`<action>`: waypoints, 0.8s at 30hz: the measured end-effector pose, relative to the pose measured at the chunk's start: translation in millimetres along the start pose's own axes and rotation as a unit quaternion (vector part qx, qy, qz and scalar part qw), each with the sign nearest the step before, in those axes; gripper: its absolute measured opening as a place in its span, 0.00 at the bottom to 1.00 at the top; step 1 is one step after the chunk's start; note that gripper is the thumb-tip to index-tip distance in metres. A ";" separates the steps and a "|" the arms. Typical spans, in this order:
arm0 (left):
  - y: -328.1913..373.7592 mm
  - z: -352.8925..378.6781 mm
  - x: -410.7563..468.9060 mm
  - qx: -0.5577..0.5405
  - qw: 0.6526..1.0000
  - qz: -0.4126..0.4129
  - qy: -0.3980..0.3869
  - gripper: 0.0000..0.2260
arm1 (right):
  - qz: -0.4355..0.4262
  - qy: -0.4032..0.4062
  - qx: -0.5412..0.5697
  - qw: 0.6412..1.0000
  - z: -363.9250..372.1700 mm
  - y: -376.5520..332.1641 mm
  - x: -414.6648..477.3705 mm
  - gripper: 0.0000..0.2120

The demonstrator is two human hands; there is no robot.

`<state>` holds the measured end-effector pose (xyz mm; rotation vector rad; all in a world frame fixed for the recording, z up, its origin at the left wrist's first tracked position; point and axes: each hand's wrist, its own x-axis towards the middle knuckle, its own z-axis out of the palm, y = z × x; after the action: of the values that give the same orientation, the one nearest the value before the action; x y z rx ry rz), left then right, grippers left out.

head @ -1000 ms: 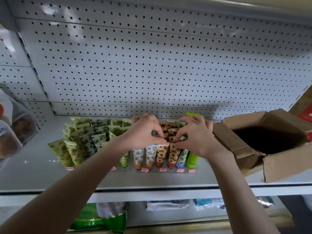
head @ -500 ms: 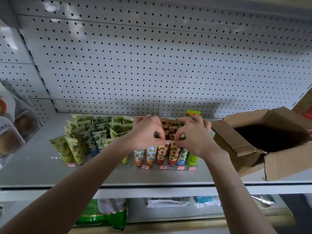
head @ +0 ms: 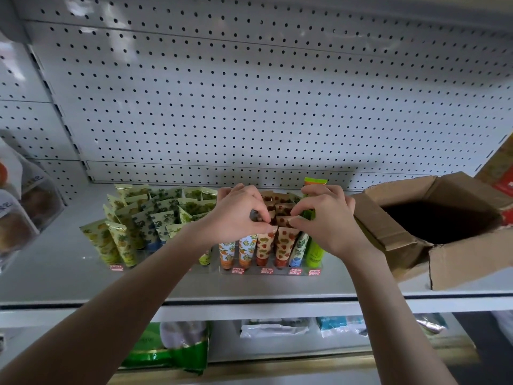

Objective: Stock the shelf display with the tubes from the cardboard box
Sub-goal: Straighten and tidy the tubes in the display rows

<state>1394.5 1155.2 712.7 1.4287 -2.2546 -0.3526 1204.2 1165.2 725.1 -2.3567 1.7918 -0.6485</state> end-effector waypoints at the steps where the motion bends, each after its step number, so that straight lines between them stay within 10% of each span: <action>1: 0.1 0.0 -1.2 -0.004 1.000 0.000 0.008 0.06 | 0.003 0.021 0.016 1.000 -0.9 0.9 -2.0 0.04; 10: 10.6 1.4 -19.5 -0.050 0.992 0.018 0.114 0.08 | -0.023 0.195 0.095 0.976 1.5 -4.1 -29.5 0.06; 24: 30.6 31.4 -44.5 -0.049 0.987 0.039 0.146 0.08 | 0.121 0.196 0.174 0.958 32.0 11.5 -87.2 0.08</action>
<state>1371.1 1207.8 688.6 1.2483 -2.0208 -0.2108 1188.2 1238.5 669.1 -1.8359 1.8737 -1.3386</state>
